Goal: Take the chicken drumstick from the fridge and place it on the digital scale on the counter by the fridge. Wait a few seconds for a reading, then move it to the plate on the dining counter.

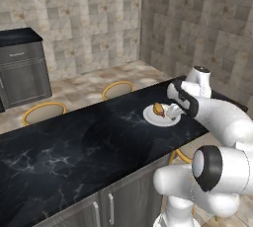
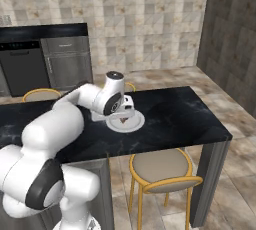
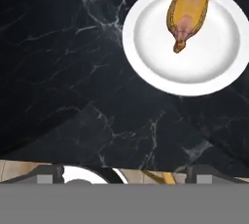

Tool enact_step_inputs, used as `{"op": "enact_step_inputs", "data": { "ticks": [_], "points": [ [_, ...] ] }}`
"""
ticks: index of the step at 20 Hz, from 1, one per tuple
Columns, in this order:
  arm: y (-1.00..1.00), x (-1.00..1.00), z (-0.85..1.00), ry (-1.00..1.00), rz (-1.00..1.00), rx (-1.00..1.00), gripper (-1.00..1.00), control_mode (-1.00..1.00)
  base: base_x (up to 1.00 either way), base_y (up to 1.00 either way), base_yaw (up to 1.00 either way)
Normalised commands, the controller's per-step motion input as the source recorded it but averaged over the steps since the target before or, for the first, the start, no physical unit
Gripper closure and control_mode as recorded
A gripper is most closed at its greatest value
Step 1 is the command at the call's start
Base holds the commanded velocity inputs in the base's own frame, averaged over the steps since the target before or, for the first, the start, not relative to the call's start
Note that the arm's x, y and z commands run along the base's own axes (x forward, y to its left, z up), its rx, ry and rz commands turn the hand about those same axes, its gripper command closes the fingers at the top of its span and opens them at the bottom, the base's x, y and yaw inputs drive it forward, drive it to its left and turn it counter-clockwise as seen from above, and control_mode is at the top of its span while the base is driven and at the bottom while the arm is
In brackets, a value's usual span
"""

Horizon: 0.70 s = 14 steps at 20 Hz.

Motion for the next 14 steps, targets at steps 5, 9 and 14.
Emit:
{"op": "enact_step_inputs", "data": {
  "ticks": [5, 9, 14],
  "points": [
    [0.26, -1.0, 0.61, -0.1, 0.04, -0.03, -1.0, -1.0, 0.0, 0.0, 0.0],
    [0.41, -1.0, 0.48, -0.1, 0.0, -0.07, -1.0, -1.0, 0.0, 0.0, 0.0],
    [0.32, -1.0, 0.35, -0.08, -0.02, -0.06, -1.0, -1.0, 0.0, 0.0, 0.0]
  ]
}}
